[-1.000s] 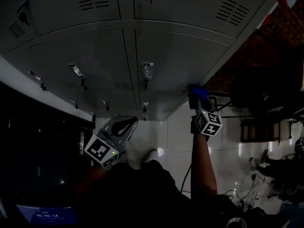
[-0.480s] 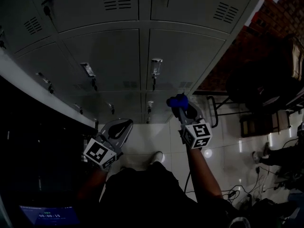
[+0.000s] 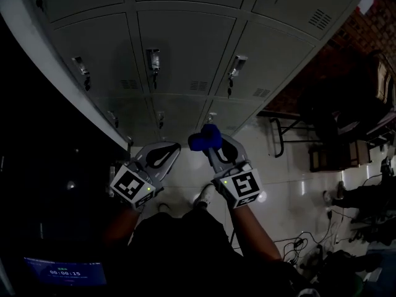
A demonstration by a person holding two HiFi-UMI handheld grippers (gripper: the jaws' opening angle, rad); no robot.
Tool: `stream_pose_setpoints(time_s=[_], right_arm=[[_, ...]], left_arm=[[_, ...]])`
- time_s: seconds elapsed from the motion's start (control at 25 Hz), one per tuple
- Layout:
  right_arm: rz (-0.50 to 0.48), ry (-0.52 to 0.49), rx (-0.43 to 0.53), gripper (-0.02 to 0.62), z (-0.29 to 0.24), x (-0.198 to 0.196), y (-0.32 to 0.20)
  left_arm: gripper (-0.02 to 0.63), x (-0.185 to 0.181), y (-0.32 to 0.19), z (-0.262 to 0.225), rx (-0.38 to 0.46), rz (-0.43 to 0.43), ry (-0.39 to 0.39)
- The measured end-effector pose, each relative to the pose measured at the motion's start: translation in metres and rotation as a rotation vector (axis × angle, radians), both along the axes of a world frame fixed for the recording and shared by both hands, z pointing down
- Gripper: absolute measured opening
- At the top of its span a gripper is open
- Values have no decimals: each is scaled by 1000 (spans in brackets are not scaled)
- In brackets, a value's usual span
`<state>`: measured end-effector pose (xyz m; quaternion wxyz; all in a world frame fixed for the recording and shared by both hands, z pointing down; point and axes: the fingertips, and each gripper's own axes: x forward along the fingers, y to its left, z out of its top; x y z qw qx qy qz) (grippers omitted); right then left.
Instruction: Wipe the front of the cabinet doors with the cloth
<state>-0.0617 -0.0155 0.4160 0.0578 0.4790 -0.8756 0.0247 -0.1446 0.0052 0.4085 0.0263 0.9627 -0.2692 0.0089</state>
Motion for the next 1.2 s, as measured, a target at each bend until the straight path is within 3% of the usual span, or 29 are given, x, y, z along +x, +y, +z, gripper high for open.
stream_pose_setpoints(time_s=[0.16, 0.44, 0.68, 0.96, 1.2], right_arm=[[-26, 9, -9, 84, 1, -41, 32], [-74, 27, -19, 84, -1, -66, 69], [-112, 20, -13, 84, -7, -57, 79], [-146, 9, 30, 84, -18, -15, 88], [-148, 21, 43, 84, -19, -14, 86]], left_arm=[[0, -23, 23, 1, -6, 15, 14], [0, -34, 52, -2, -5, 19, 30], [0, -24, 59, -11, 6, -9, 34], [0, 10, 67, -18, 12, -53, 23], [0, 9, 65, -19, 9, -50, 15]])
